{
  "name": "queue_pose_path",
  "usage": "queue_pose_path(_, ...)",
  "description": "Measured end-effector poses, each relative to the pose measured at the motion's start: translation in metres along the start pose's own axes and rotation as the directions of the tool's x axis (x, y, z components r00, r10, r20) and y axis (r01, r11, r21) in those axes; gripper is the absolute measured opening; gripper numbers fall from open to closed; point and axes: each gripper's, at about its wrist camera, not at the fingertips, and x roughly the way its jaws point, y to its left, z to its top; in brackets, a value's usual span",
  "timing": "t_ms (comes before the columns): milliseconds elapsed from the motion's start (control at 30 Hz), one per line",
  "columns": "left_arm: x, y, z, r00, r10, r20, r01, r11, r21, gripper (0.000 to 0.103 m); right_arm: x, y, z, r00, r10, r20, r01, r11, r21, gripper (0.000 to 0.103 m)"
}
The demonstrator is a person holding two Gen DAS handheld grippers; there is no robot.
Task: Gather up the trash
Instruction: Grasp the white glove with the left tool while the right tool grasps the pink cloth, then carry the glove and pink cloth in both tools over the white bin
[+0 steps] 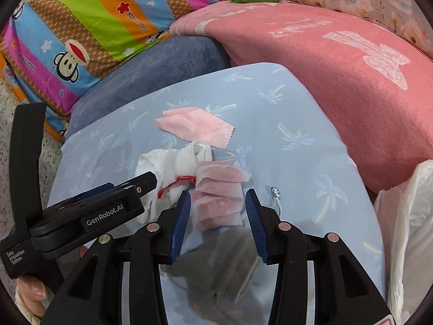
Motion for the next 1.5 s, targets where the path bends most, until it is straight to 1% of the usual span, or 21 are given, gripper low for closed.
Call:
queue_pose_path(133,0.014,0.003,0.003,1.0,-0.009,-0.026,0.009,1.0,-0.009,0.073,0.024,-0.003,0.003,0.999,0.003,-0.037,-0.003,1.0,0.01,0.042)
queue_pose_path(233,0.013,0.003,0.003,1.0,-0.006,-0.011,0.006,1.0,0.006,0.066,0.038,-0.004,0.0,0.998,0.016,-0.066,-0.014,1.0,0.019,0.038)
queue_pose_path(300,0.012,0.003,0.004,1.0,-0.012,-0.011,0.013,1.0,0.015,0.053,0.04,-0.002,-0.001,0.998,0.017,-0.057,-0.017,1.0,0.012,0.034)
queue_pose_path(333,0.012,0.002,0.005,1.0,-0.018,-0.012,0.019,1.0,0.018,0.049,0.041,-0.001,-0.001,0.998,0.023,-0.058,-0.023,1.0,0.007,0.032)
queue_pose_path(367,0.013,0.0,0.005,1.0,-0.025,-0.013,0.026,0.999,0.025,0.039,0.041,0.001,-0.001,0.997,0.036,-0.063,-0.035,0.999,0.008,0.024)
queue_pose_path(400,0.013,-0.002,0.006,1.0,-0.024,-0.014,0.024,0.999,0.031,0.031,0.04,0.002,-0.001,0.997,0.038,-0.062,-0.037,0.999,0.007,0.02)
queue_pose_path(433,0.013,-0.003,0.006,0.999,-0.036,-0.016,0.037,0.999,0.039,0.026,0.04,0.005,0.0,0.998,0.03,-0.061,-0.03,1.0,-0.003,0.019)
queue_pose_path(500,0.012,-0.007,0.006,0.998,-0.054,-0.017,0.055,0.997,0.05,0.011,0.037,0.009,0.0,0.998,0.02,-0.058,-0.021,1.0,-0.015,0.016)
queue_pose_path(533,0.011,-0.01,0.006,0.998,-0.057,-0.017,0.057,0.997,0.058,0.009,0.034,0.01,0.001,0.998,0.019,-0.054,-0.02,1.0,-0.02,0.015)
queue_pose_path(667,-0.003,-0.018,0.004,0.997,-0.076,-0.002,0.076,0.994,0.074,0.007,0.011,0.011,0.004,1.0,0.02,-0.011,-0.02,0.999,-0.025,0.014)
queue_pose_path(800,-0.025,-0.026,0.005,0.995,-0.098,0.029,0.095,0.992,0.086,0.007,-0.023,0.01,0.008,0.998,0.026,0.048,-0.025,0.999,-0.023,0.014)
queue_pose_path(967,-0.061,-0.041,0.009,0.987,-0.133,0.094,0.122,0.986,0.115,0.007,-0.07,0.007,0.014,0.991,0.03,0.128,-0.029,0.999,-0.015,0.014)
queue_pose_path(1100,-0.089,-0.058,0.012,0.976,-0.16,0.145,0.14,0.98,0.141,0.007,-0.112,0.0,0.016,0.98,0.029,0.197,-0.027,1.0,-0.01,0.014)
queue_pose_path(1267,-0.123,-0.08,0.009,0.96,-0.202,0.195,0.166,0.968,0.186,0.007,-0.161,-0.018,0.012,0.963,0.012,0.268,-0.014,1.0,0.006,0.014)
queue_pose_path(1500,-0.152,-0.121,-0.002,0.939,-0.259,0.226,0.198,0.945,0.259,0.007,-0.217,-0.059,-0.003,0.937,-0.035,0.348,0.012,0.998,0.069,0.014)
